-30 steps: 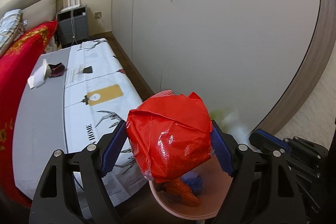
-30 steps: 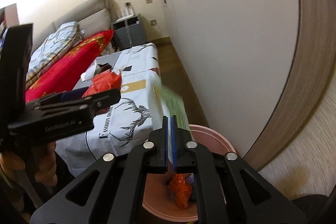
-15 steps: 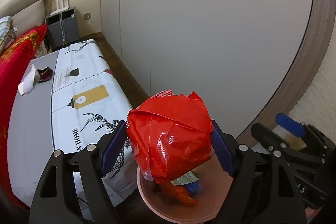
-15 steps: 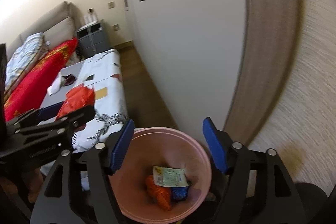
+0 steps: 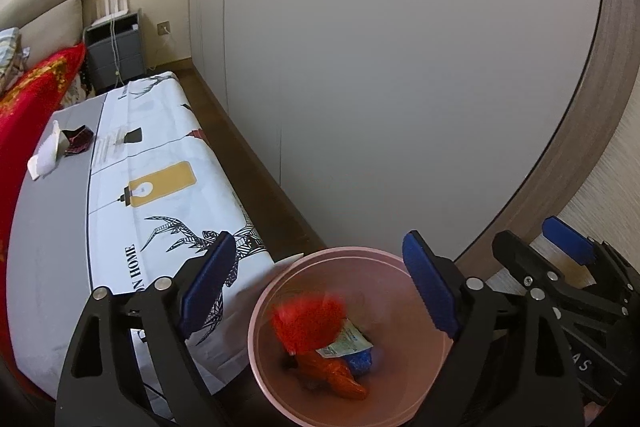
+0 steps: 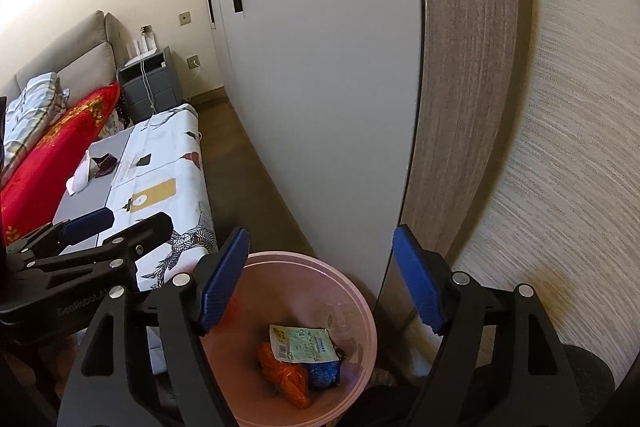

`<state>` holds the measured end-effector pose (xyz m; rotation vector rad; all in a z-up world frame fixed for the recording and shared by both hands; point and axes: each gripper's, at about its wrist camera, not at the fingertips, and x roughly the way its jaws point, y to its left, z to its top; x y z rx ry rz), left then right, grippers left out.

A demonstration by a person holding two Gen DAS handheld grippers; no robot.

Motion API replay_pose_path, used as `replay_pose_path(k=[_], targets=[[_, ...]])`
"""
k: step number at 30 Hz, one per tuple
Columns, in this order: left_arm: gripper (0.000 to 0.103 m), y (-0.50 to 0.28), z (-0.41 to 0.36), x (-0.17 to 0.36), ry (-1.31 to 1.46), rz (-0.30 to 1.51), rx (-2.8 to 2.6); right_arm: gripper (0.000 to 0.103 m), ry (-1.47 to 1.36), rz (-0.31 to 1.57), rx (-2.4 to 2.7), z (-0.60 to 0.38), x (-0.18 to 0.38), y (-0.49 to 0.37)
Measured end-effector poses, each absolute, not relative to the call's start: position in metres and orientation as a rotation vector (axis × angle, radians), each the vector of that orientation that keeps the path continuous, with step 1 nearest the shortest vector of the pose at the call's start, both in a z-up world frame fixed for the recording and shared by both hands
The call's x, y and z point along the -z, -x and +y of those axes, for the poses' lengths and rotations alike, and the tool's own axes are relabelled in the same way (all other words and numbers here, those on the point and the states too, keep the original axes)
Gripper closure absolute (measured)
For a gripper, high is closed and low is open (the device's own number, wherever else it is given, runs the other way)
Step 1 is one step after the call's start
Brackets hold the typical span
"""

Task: Collect trash
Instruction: 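Move both tools back toward the white tissue on the table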

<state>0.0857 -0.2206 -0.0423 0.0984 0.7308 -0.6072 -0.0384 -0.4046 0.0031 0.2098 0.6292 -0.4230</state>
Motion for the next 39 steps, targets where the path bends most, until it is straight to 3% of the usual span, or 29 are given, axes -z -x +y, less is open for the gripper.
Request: replay_pose_path(k=[11, 19, 29, 39], targets=[[0.016, -0.088, -0.207, 0.036, -0.09, 0.75, 0.589, 0.023, -0.207, 0.633, 0.419, -0.405, -0.004, 0.034], [0.01, -0.102, -0.138, -0.011, 0.009, 0.705, 0.512, 0.017, -0.13, 0.591, 0.288, -0.366, -0.037, 0.009], [0.008, -0.158, -0.007, -0.075, -0.02, 0.498, 0.229, 0.013, -0.095, 0.495, 0.011, -0.281, -0.083, -0.095], [0.008, -0.266, 0.1, -0.039, -0.015, 0.455, -0.11, 0.012, -0.059, 0.476, -0.097, -0.212, -0.057, -0.242]])
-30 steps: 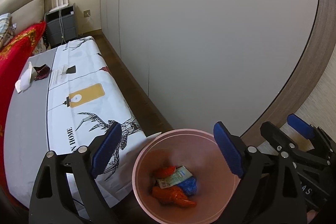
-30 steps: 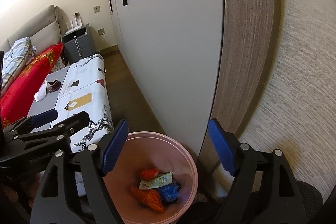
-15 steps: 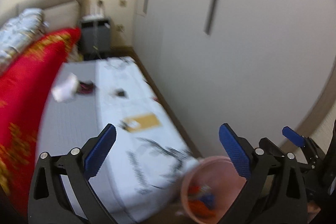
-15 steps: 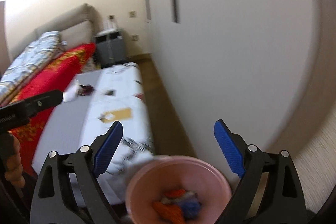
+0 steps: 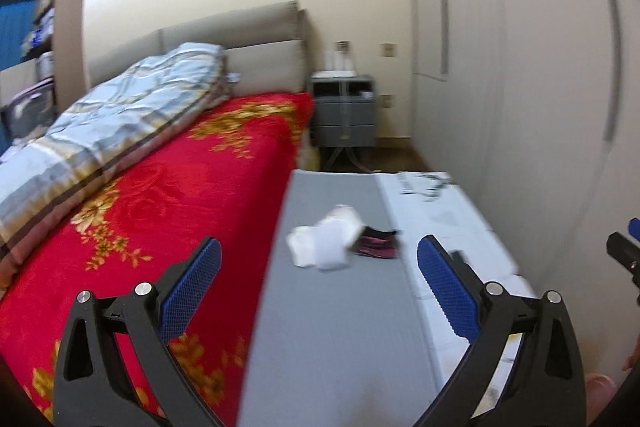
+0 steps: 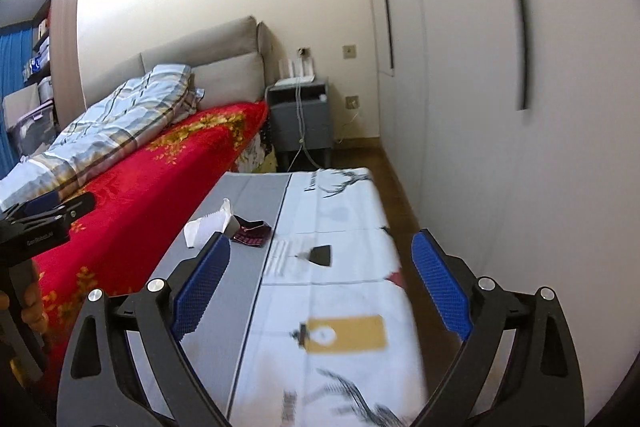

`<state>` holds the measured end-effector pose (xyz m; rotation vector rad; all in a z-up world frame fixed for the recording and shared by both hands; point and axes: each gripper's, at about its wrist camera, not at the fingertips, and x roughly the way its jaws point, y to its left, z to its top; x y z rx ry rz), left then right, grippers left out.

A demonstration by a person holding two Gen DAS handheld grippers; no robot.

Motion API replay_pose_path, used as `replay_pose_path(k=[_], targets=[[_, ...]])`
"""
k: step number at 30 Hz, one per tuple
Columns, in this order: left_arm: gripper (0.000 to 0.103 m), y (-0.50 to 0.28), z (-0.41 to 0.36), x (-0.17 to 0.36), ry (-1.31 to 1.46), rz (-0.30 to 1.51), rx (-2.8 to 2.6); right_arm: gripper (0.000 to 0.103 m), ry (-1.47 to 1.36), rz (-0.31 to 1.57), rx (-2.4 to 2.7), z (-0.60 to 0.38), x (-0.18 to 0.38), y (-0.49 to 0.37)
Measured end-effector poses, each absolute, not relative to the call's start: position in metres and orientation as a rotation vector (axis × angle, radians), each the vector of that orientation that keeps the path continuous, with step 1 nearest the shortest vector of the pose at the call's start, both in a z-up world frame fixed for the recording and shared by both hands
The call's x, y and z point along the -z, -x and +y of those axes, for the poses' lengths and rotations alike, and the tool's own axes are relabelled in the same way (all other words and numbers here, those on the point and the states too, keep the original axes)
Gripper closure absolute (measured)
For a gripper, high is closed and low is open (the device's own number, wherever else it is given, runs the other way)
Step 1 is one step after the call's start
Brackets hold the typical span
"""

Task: Collect trash
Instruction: 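Move both tools back toward the white tissue on the table, then grasp the clear straws with the right gripper while the left gripper grasps the bubble wrap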

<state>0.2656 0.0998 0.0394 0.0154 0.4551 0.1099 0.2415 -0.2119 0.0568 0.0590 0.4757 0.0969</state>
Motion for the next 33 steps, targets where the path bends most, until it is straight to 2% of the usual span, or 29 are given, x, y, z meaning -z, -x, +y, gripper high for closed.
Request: replay_pose_path(k=[11, 19, 27, 29, 33], targets=[[0.008, -0.341, 0.146, 0.029, 0.053, 0.508, -0.192, 0.012, -0.005, 0.625, -0.091, -0.16, 0.05, -0.395], [0.008, -0.372, 0.16, 0.064, 0.083, 0.54, -0.216, 0.012, 0.018, 0.715, -0.051, -0.153, 0.103, -0.45], [0.008, -0.382, 0.164, 0.079, 0.109, 0.557, -0.216, 0.014, 0.007, 0.807, -0.063, -0.149, 0.122, -0.474], [0.008, -0.384, 0.162, 0.081, 0.108, 0.56, -0.215, 0.023, 0.016, 0.819, -0.089, -0.146, 0.124, -0.475], [0.008, -0.383, 0.159, 0.082, 0.099, 0.557, -0.208, 0.034, 0.023, 0.846, -0.132, -0.14, 0.128, -0.478]])
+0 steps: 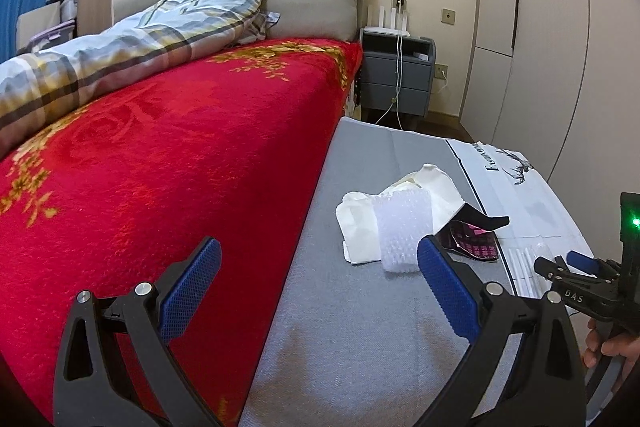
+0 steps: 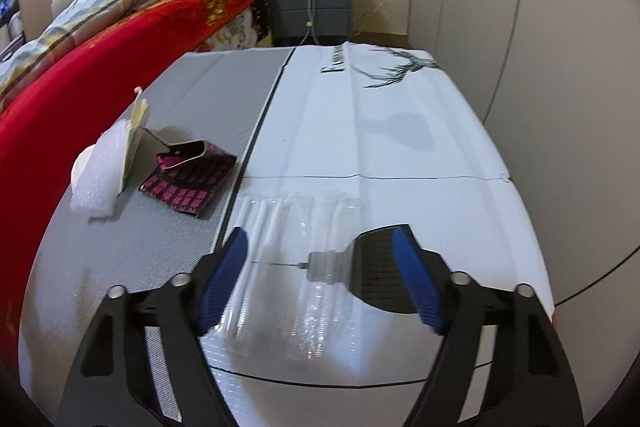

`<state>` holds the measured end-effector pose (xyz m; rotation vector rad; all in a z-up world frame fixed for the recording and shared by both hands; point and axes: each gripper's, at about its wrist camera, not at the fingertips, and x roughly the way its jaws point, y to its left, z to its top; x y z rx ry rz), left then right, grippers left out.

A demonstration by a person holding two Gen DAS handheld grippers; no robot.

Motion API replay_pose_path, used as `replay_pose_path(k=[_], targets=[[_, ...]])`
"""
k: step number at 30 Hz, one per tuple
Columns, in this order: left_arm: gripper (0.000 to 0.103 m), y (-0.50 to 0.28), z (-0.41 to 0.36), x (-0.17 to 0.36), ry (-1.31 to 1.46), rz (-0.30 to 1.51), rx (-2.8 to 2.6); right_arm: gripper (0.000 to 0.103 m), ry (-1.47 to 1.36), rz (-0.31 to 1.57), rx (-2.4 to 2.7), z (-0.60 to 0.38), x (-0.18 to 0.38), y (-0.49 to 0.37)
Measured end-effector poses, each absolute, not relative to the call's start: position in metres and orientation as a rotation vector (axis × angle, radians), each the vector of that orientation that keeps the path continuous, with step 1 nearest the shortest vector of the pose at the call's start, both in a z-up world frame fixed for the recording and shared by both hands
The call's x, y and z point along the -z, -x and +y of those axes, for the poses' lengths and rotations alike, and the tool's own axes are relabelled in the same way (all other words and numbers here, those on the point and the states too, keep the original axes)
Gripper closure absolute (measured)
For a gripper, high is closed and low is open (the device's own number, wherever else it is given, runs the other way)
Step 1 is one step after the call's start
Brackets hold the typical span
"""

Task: Collect trash
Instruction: 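Grasp the clear straws with the right gripper while the left gripper grasps the bubble wrap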

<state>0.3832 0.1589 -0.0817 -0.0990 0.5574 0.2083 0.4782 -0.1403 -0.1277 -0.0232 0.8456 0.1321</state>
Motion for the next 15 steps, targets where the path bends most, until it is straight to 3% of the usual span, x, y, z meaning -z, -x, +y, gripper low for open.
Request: replay_pose_path(k=[3, 4, 5, 6, 7, 15], targets=[[0.008, -0.383, 0.158, 0.081, 0.098, 0.558, -0.205, 0.044, 0.009, 0.881, -0.16, -0.14, 0.133, -0.481], [0.008, -0.383, 0.158, 0.081, 0.099, 0.557, -0.205, 0.056, 0.004, 0.886, -0.164, -0.14, 0.134, -0.481], [0.008, -0.383, 0.158, 0.081, 0.1, 0.556, -0.206, 0.076, -0.006, 0.889, -0.175, -0.141, 0.135, -0.481], [0.008, -0.383, 0.158, 0.081, 0.1, 0.557, -0.206, 0.083, -0.011, 0.89, -0.185, -0.141, 0.135, -0.481], [0.008, -0.383, 0.158, 0.081, 0.1, 0.557, -0.207, 0.097, -0.013, 0.886, -0.186, -0.141, 0.135, -0.48], [0.008, -0.385, 0.157, 0.079, 0.118, 0.55, -0.2, 0.101, -0.005, 0.735, -0.155, -0.144, 0.115, -0.459]])
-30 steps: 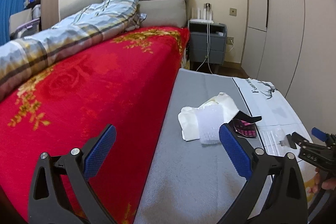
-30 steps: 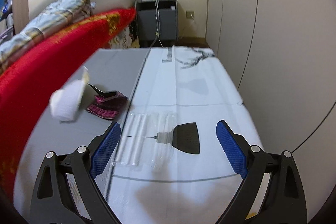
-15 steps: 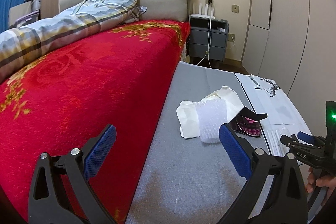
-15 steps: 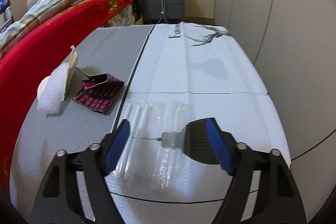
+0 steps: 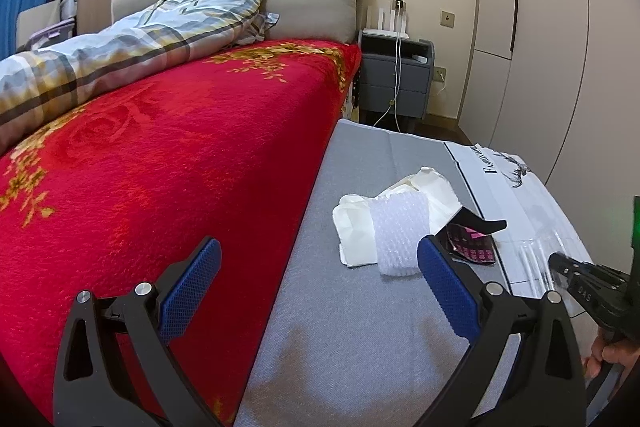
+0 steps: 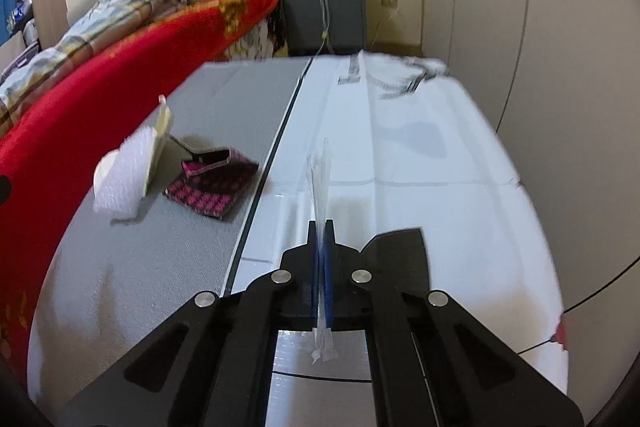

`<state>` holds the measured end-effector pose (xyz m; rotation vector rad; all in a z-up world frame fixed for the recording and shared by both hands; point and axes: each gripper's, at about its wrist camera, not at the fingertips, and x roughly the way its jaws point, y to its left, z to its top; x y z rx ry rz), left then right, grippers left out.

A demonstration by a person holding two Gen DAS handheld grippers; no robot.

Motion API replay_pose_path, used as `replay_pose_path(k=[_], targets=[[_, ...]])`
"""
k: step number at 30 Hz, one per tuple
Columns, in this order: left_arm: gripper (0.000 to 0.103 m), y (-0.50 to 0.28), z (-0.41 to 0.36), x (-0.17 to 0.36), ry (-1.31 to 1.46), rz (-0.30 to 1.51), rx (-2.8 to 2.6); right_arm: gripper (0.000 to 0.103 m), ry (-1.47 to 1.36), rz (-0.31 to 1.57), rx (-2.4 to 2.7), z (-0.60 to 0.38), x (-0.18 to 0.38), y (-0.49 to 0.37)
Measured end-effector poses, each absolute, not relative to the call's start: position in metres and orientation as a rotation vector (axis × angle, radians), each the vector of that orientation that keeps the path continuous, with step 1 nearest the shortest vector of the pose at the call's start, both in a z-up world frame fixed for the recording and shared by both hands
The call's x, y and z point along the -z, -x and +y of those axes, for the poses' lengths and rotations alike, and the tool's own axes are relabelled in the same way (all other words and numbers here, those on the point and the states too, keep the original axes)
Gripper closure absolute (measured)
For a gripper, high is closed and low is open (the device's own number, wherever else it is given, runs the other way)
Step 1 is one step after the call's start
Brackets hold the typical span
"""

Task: Collect trash
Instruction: 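Grasp the clear straws with the right gripper while the left gripper grasps the bubble wrap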

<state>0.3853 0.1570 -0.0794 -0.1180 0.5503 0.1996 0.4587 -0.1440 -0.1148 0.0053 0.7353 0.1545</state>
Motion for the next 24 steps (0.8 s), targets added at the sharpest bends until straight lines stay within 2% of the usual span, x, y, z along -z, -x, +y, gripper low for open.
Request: replay_pose_path(k=[9, 24], targets=[[0.008, -0.416, 0.122, 0.088, 0.1, 0.543, -0.085, 0.101, 0.044, 0.653, -0.121, -0.14, 0.102, -0.45], [0.009, -0.495, 0.119, 0.142, 0.14, 0.76, -0.019, 0.101, 0.024, 0.671, -0.139, -0.142, 0.105, -0.454]])
